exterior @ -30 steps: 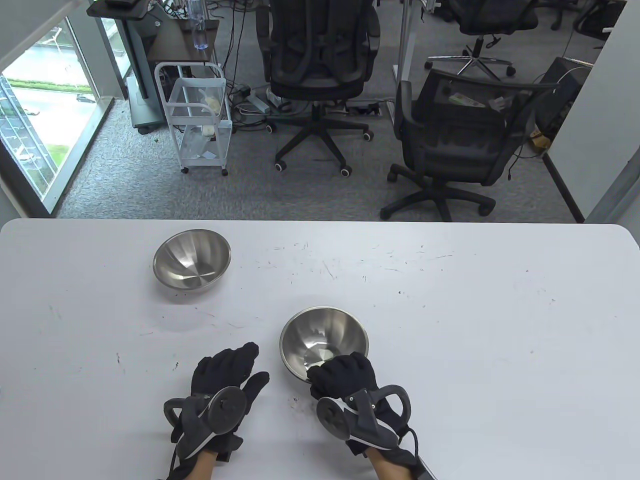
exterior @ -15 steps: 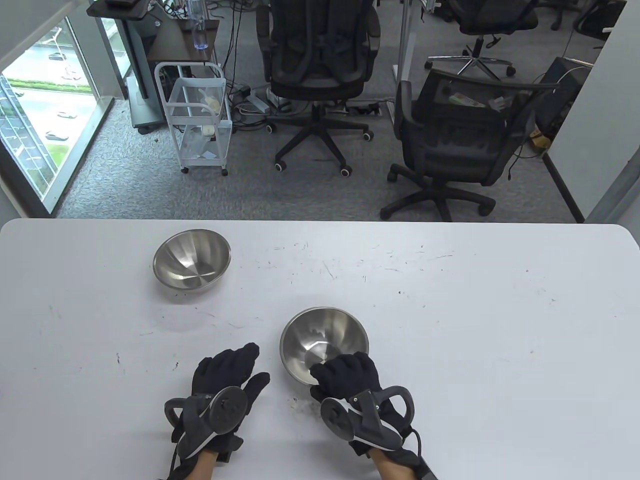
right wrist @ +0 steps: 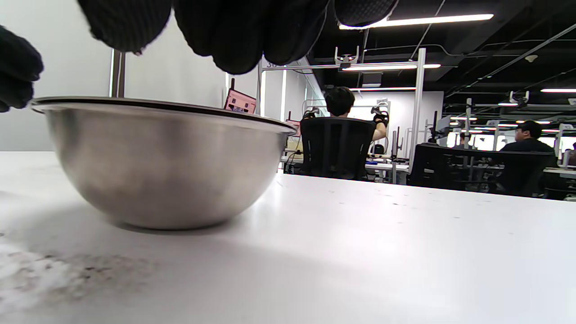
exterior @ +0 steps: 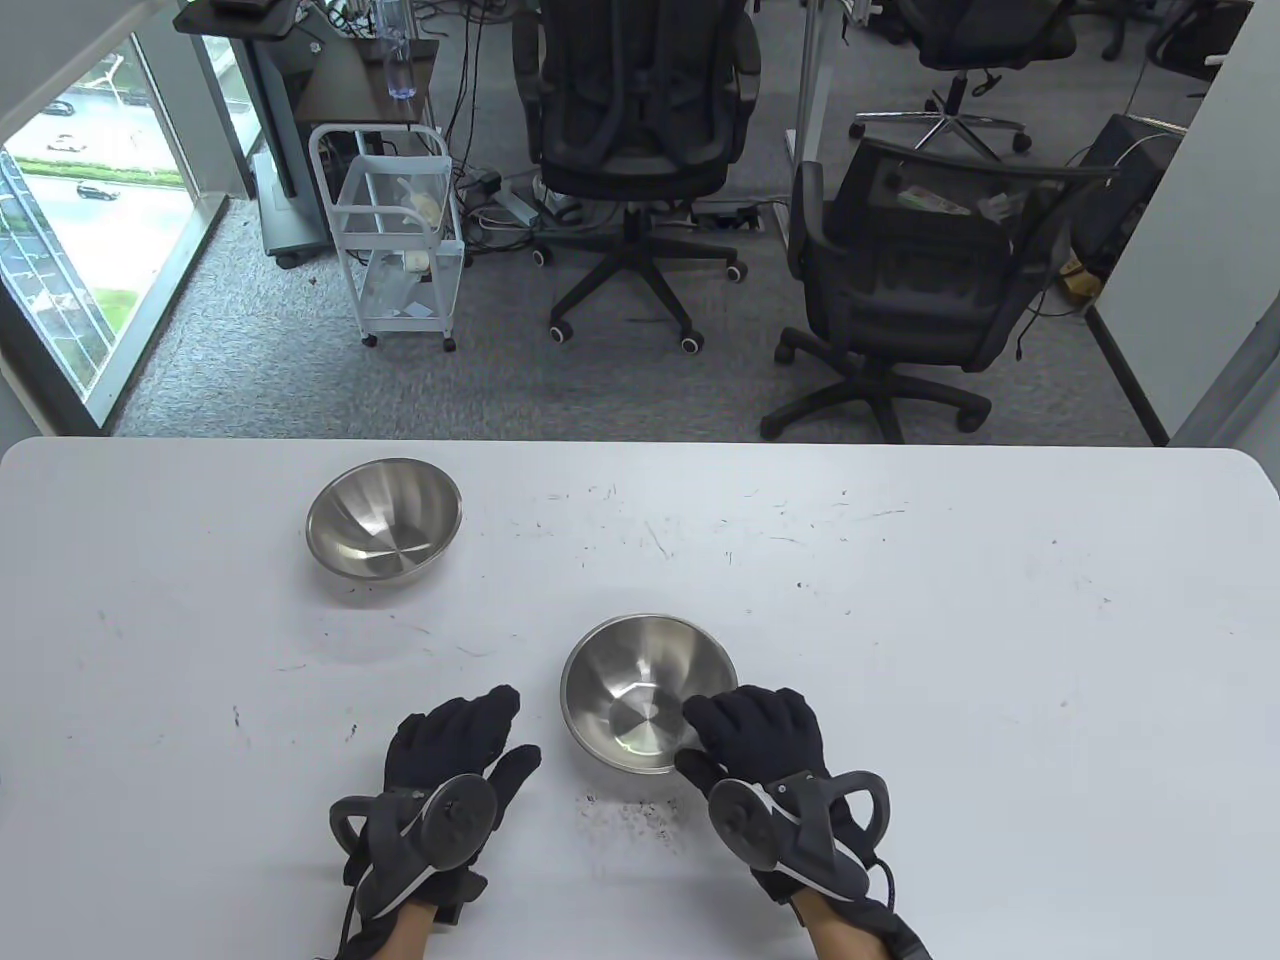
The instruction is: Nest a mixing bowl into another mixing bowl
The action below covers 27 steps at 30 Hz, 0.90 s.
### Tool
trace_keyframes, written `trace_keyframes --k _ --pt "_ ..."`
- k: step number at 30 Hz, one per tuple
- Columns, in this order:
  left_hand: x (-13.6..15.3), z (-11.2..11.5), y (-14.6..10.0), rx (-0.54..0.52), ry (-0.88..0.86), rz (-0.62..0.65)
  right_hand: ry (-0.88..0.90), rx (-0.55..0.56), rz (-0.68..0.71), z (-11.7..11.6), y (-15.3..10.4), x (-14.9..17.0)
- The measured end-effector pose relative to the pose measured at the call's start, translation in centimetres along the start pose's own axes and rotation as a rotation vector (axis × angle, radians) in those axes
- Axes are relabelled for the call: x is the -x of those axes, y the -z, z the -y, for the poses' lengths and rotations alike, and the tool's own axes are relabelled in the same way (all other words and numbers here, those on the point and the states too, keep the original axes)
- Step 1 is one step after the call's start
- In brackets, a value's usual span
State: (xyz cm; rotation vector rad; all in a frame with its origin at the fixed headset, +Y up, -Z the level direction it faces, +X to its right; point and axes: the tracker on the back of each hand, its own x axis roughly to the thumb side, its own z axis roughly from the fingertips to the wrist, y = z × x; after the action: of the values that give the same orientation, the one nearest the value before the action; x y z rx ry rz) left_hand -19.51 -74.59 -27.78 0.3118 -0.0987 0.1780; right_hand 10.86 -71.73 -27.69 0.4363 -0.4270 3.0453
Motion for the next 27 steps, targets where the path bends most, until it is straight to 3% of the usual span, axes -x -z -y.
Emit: trace_keyframes --k 9,27 --pt "-0.1 -0.1 -0.1 -0.01 0.012 0.007 -0.001 0.009 -0.06 -0.1 -1.1 3.1" --pt "-0.2 -0.6 -0.1 -0.048 0.097 0.012 -0.012 0.023 -0.112 -1.0 -2.9 4.7"
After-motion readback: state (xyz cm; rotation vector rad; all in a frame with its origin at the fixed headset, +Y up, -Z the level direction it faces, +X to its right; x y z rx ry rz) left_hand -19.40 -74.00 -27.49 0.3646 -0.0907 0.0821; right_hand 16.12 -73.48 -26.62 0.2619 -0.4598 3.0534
